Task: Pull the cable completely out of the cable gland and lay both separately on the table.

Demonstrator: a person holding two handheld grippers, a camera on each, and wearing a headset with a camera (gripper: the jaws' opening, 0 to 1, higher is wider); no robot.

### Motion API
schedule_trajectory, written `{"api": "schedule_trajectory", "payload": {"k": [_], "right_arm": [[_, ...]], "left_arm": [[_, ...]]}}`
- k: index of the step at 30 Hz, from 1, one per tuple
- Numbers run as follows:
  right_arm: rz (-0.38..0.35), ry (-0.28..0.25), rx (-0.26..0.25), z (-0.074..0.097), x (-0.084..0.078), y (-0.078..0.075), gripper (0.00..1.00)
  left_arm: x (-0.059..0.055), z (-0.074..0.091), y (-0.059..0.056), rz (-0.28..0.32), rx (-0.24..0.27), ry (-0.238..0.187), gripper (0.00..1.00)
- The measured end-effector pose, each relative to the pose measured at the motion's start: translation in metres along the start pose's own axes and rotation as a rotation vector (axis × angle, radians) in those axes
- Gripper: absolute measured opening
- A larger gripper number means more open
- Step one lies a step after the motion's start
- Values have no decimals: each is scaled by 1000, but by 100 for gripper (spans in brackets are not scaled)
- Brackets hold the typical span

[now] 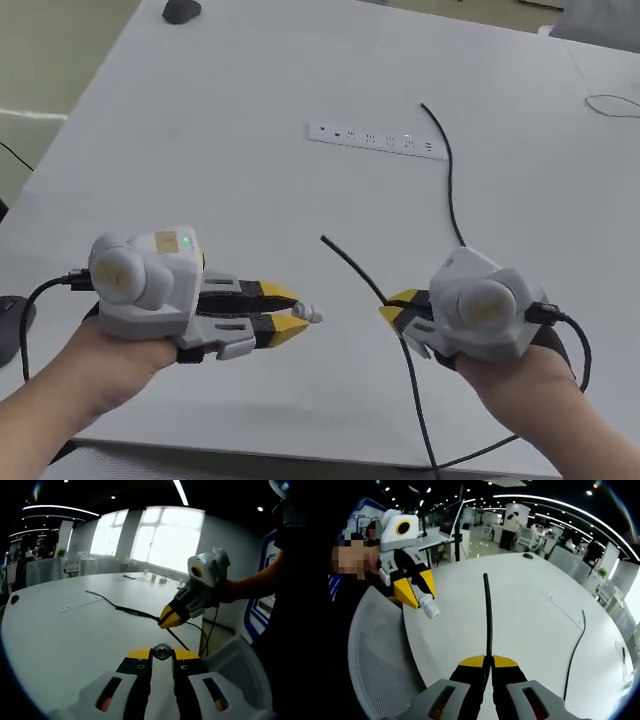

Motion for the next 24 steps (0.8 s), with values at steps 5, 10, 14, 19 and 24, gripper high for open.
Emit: {"api": "schedule_trajectory", "payload": {"k": [5, 10, 14, 19, 24], "right_arm": [[45, 3, -1, -9, 11, 2, 0], [49, 15, 0, -20, 21, 0, 0], [31, 22, -9, -25, 26, -3, 0], [50, 26, -9, -32, 33, -3, 0], [94, 34, -3, -44, 41, -1, 0]], "left_arm": [[-8, 3, 2, 5, 4, 5, 15], [-13, 6, 3, 18, 10, 5, 15], [-16, 9, 2, 38, 6, -8, 15], [-24, 13, 3, 44, 11, 3, 15], [-30, 17, 7, 53, 20, -2, 15]]}}
Point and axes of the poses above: the centre of the closed fingertips' face, and the gripper's own axes: z roughly backward along the fingers, y roughly to its left, x roughly out of its top, the point moved 3 cm from there along z, roughly backward along the fingers, and after that the axes turned 7 degrees about -z, right-handed, at the moved point
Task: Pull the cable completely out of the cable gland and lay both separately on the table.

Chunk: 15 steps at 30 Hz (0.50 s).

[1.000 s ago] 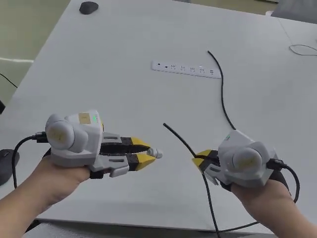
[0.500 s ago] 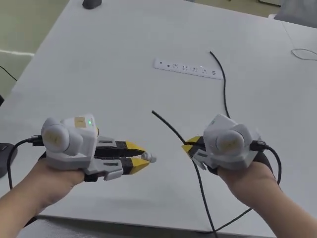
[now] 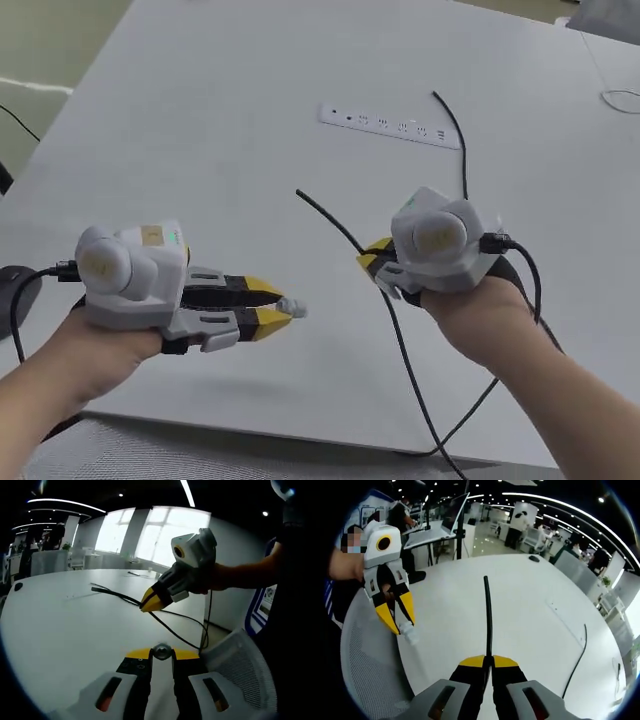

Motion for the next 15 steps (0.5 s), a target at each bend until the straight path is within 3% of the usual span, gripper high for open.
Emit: {"api": "schedule_trajectory", "payload": {"k": [15], "right_arm": [[55, 12, 28, -36, 25, 5, 0]], "left_arm": [[-19, 9, 12, 18, 9, 12, 15]]}}
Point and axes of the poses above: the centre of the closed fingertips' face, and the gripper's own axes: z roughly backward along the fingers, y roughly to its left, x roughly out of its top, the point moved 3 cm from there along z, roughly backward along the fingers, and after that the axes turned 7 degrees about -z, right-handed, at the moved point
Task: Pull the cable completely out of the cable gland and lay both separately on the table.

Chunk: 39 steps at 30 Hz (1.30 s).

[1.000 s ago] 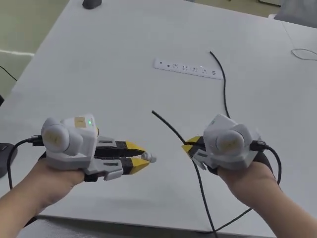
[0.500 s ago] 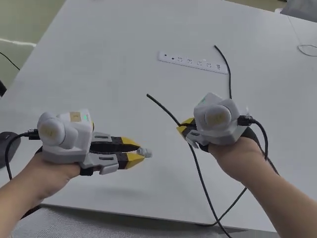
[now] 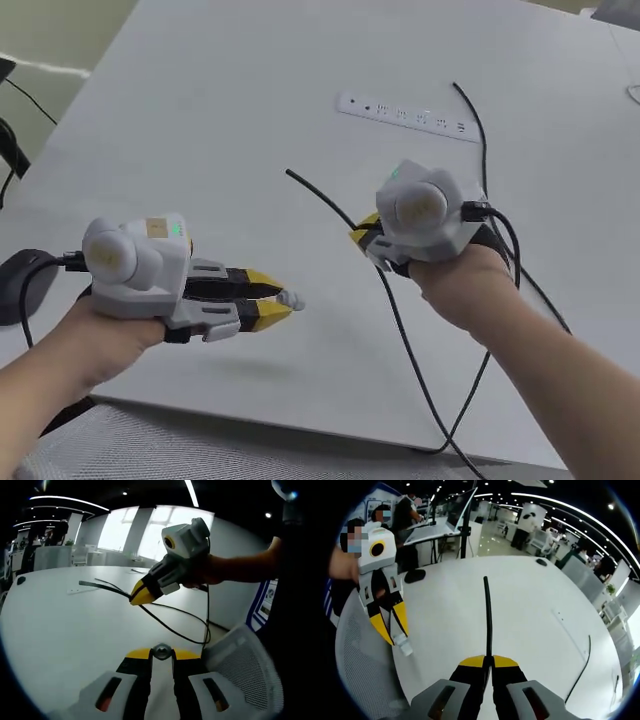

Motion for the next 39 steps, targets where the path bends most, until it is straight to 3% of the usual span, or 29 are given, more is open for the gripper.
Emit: {"api": "schedule_trajectory", "payload": {"k": [9, 17, 24, 32, 39], "right_arm": [[45, 2, 32, -26, 14, 12, 0], [77, 7, 84, -59, 25, 23, 0], [96, 29, 125, -82, 21, 36, 0], [233, 59, 247, -111, 8, 59, 0], [269, 83, 246, -128, -1, 61, 0]], "left_arm": [[-20, 4, 4, 8, -13, 28, 15], [-40, 7, 11, 26, -21, 56, 15], [-58, 8, 17, 35, -23, 78, 15], [-77, 8, 25, 55, -15, 109, 15], [-92, 4, 33, 80, -1, 124, 15]]}}
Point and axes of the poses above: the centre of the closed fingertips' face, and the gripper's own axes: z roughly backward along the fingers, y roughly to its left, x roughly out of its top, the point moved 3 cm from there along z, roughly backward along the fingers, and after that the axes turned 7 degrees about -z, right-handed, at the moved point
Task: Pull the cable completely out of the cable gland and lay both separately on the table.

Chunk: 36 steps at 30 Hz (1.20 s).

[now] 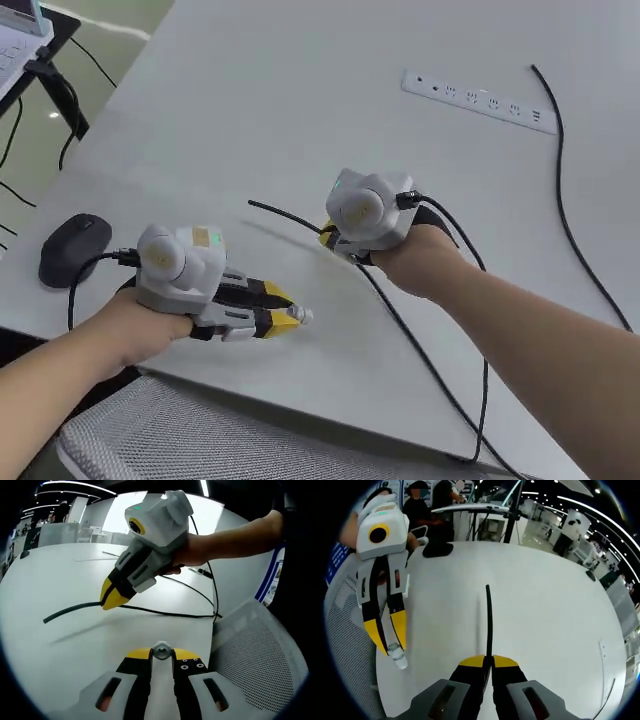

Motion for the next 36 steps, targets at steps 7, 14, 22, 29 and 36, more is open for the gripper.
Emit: {"api": "schedule_trajectory", "payload": {"k": [7, 14, 22, 29, 36], "right_arm": [[19, 17, 55, -12, -1, 10, 0], [28, 28, 84, -18, -3, 19, 0], [38, 34, 83, -21, -5, 21, 0], [17, 29, 85, -21, -4, 21, 0], [8, 33, 76, -20, -4, 21, 0]], "left_arm": [[-10, -1, 5, 28, 25, 7, 15], [-16, -2, 6, 37, 31, 19, 15], [-20, -3, 6, 43, 40, 21, 15], [-24, -3, 7, 14, 52, 48, 16], [-26, -3, 6, -3, 55, 63, 16]]}}
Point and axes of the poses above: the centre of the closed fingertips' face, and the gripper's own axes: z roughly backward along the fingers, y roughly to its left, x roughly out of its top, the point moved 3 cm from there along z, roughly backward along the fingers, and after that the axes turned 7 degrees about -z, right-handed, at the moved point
